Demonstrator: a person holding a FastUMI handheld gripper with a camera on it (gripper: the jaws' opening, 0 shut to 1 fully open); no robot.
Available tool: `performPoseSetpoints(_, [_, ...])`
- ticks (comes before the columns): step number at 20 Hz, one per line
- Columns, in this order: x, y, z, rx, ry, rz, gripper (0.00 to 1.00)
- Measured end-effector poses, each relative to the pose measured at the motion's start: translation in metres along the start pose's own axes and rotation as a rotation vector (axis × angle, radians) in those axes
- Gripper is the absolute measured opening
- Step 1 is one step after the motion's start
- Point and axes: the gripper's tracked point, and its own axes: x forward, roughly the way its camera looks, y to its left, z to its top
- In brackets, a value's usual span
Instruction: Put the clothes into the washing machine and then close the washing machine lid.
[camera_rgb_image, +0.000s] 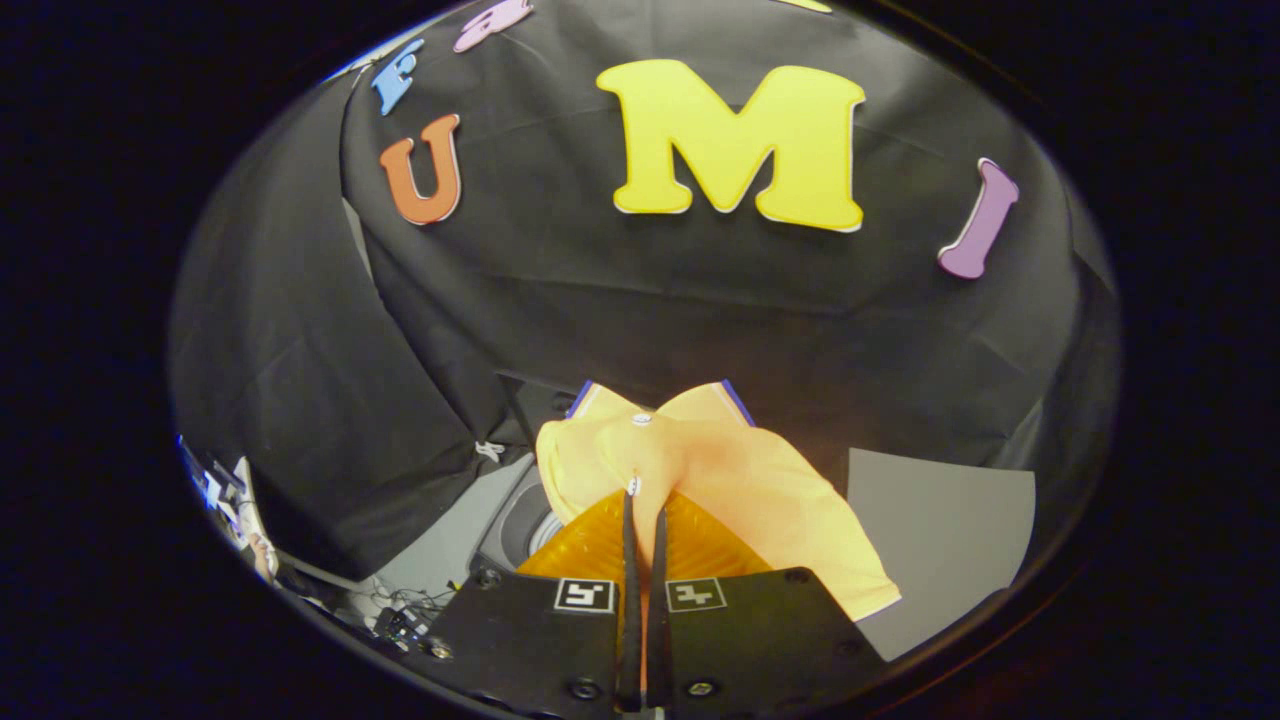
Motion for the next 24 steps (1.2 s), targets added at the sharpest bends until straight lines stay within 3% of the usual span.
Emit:
performPoseSetpoints(12, [0.049, 0.051, -0.009, -0.066, 0.048, 0.075, 0.06])
performPoseSetpoints(24, [0.133, 0.049, -0.079, -0.066, 0.187, 0.061, 0.06])
